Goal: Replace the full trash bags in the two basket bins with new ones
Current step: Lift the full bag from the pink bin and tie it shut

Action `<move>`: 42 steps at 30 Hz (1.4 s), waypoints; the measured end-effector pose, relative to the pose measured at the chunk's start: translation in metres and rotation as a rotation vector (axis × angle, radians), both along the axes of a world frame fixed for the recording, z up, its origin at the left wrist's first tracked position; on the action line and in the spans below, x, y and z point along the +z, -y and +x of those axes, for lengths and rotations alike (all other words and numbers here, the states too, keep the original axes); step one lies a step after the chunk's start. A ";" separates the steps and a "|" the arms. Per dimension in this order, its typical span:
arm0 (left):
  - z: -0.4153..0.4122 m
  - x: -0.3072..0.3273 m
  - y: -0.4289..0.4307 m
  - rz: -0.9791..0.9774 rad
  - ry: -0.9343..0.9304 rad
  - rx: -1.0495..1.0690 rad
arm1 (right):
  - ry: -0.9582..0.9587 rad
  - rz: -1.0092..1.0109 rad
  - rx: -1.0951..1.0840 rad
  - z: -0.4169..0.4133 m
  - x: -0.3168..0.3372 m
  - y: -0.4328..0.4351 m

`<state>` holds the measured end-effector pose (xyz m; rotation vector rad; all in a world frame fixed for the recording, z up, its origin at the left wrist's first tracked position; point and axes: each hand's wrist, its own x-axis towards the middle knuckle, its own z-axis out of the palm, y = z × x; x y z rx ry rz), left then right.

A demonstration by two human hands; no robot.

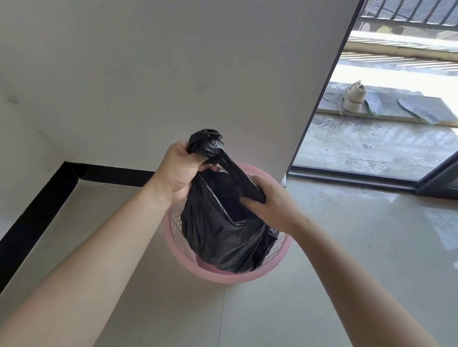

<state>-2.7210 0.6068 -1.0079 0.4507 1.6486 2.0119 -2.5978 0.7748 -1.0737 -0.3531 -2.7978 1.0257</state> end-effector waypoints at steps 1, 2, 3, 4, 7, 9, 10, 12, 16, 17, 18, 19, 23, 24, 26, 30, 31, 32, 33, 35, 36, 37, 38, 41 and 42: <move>0.000 -0.001 0.000 -0.018 -0.011 -0.018 | 0.040 -0.019 0.010 0.002 -0.003 -0.002; 0.001 -0.003 -0.001 -0.034 -0.016 -0.033 | 0.060 -0.017 0.008 0.003 -0.006 -0.003; 0.003 -0.004 -0.002 -0.034 0.001 -0.045 | 0.034 -0.002 0.000 0.004 -0.006 -0.003; 0.004 -0.005 -0.004 -0.019 0.033 -0.057 | -0.011 -0.015 -0.027 0.005 -0.007 -0.002; 0.005 -0.007 -0.005 0.154 0.244 -0.067 | -0.088 -0.239 -0.182 0.011 -0.005 0.002; 0.001 -0.008 -0.003 0.266 0.409 -0.005 | -0.065 -0.390 -0.292 0.015 -0.008 0.003; -0.001 -0.011 -0.003 0.281 0.466 0.044 | -0.047 -0.426 -0.329 0.016 -0.010 0.001; -0.001 -0.014 -0.004 0.220 0.539 0.155 | -0.024 -0.478 -0.373 0.019 -0.010 0.000; 0.003 -0.023 0.006 -0.213 0.181 0.160 | -0.029 -0.532 -0.419 0.022 -0.009 -0.002; 0.002 -0.026 0.010 -0.206 0.136 0.097 | -0.029 -0.540 -0.431 0.021 -0.011 -0.003; 0.002 -0.028 0.014 -0.181 0.084 0.011 | -0.026 -0.541 -0.438 0.021 -0.011 -0.003; 0.003 -0.026 0.018 -0.153 0.030 -0.094 | -0.023 -0.538 -0.432 0.020 -0.010 -0.003; 0.007 -0.029 0.011 -0.200 -0.108 -0.201 | -0.051 -0.430 -0.222 0.017 -0.006 0.005; 0.009 -0.027 0.007 -0.193 -0.064 -0.178 | -0.046 -0.387 -0.184 0.017 -0.007 0.008; 0.014 -0.022 -0.003 -0.113 0.040 -0.144 | -0.034 -0.326 -0.149 0.018 -0.010 0.009; 0.012 -0.022 -0.011 0.014 0.215 -0.077 | -0.071 -0.315 -0.137 0.029 -0.002 0.003; 0.010 -0.024 -0.009 -0.004 0.257 -0.114 | -0.075 -0.305 -0.142 0.031 0.000 0.001; 0.009 -0.027 -0.006 -0.037 0.274 -0.172 | -0.070 -0.287 -0.147 0.033 0.002 -0.002; 0.009 -0.029 -0.002 -0.063 0.281 -0.242 | -0.061 -0.265 -0.144 0.033 0.002 -0.003; 0.013 -0.030 0.003 -0.125 0.257 -0.365 | -0.040 -0.195 -0.103 0.031 0.004 -0.005; 0.014 -0.030 0.004 -0.151 0.233 -0.401 | -0.009 -0.137 -0.072 0.029 0.004 -0.006; 0.016 -0.028 0.005 -0.162 0.207 -0.424 | 0.037 -0.070 -0.035 0.027 0.005 -0.007; 0.017 -0.026 0.006 -0.164 0.176 -0.455 | 0.082 0.000 0.015 0.024 0.007 -0.009; 0.019 -0.025 0.010 -0.191 0.080 -0.558 | 0.211 0.224 0.171 0.015 0.018 -0.009; 0.020 -0.026 0.011 -0.195 0.090 -0.580 | 0.236 0.295 0.209 0.013 0.022 -0.006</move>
